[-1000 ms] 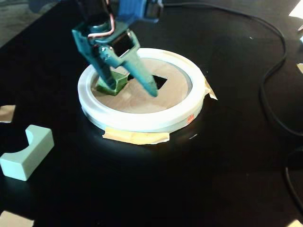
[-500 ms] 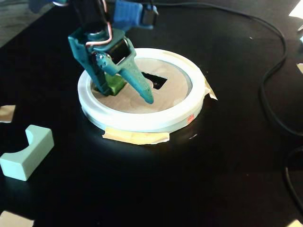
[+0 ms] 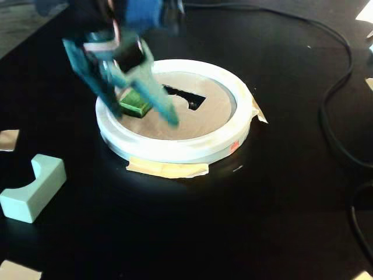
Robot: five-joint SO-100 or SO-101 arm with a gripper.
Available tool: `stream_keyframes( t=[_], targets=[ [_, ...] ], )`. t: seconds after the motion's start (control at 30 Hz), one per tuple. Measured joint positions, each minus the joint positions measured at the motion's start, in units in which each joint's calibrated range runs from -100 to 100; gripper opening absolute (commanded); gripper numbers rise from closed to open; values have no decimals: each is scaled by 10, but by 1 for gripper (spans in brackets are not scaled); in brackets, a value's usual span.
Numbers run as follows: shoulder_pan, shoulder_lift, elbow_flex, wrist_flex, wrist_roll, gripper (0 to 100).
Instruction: Pick up the square block and drop it in corresponding square shaped hole
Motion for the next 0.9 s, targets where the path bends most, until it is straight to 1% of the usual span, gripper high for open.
stream_keyframes(
  t=[0.07, 0.13, 0.2, 0.27, 0.33, 0.43, 0.47, 0.57, 0.63, 0.77, 0.8, 0.9],
  targets=[
    [-4, -46, 4, 36, 0, 100],
    [7, -138, 4, 108, 0, 100],
    [22, -182, 13, 136, 2, 100],
    [55, -239, 41, 184, 17, 100],
    [96, -324, 92, 201, 38, 100],
    [157, -422, 168, 201, 69, 100],
    [207, -505, 225, 190, 84, 100],
    [254, -629, 303, 163, 115, 100],
    [310, -769, 408, 127, 140, 100],
    [366, -899, 523, 85, 168, 100],
    [376, -919, 571, 70, 174, 100],
    [385, -951, 622, 55, 179, 100]
  ],
)
